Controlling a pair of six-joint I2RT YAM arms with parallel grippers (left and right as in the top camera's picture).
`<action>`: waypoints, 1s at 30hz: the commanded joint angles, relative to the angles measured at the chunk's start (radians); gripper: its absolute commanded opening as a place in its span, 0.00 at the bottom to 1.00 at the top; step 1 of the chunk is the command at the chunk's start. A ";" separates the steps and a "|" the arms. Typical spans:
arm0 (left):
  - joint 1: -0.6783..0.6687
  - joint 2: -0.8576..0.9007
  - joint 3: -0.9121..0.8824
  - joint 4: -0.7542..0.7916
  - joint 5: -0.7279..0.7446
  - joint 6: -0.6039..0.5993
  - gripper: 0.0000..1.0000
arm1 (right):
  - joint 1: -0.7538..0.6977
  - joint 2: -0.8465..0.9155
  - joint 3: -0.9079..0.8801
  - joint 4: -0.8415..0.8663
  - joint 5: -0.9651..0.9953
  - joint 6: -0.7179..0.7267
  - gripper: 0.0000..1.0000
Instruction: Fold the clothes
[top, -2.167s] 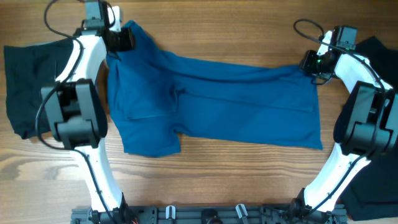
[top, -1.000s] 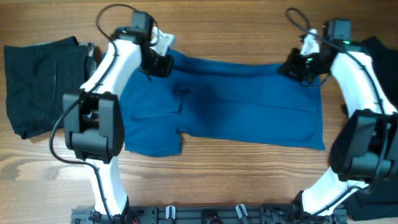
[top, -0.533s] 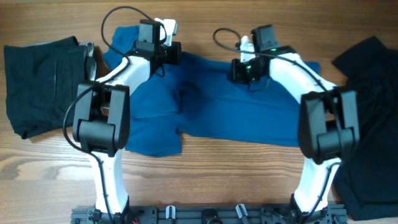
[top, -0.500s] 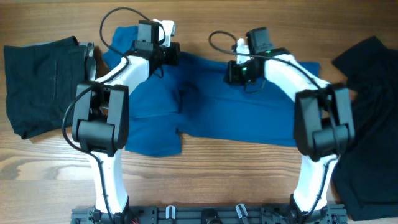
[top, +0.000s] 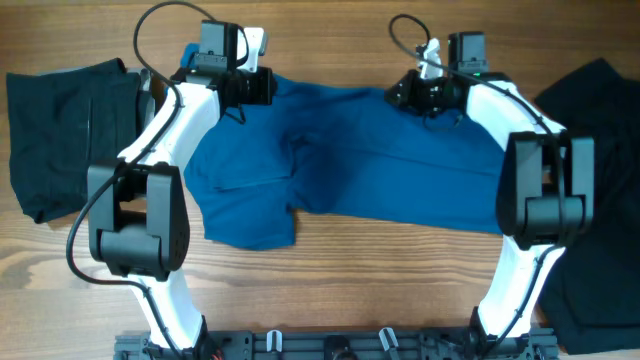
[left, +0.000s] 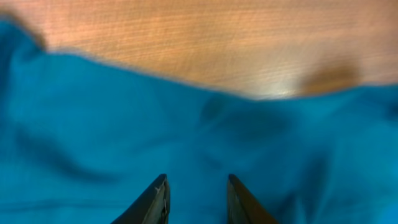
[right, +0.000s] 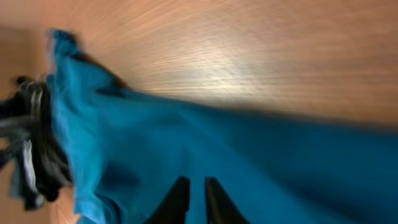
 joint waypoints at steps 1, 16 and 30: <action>0.008 0.020 0.005 -0.121 -0.109 0.080 0.28 | 0.003 -0.016 0.003 -0.229 0.337 -0.010 0.05; 0.167 -0.152 0.011 -0.394 -0.059 0.021 0.70 | -0.209 -0.233 -0.006 -0.462 0.306 -0.327 0.27; 0.089 -0.168 -0.301 -0.611 -0.043 -0.033 0.55 | -0.209 -0.489 -0.006 -0.626 0.283 -0.241 0.42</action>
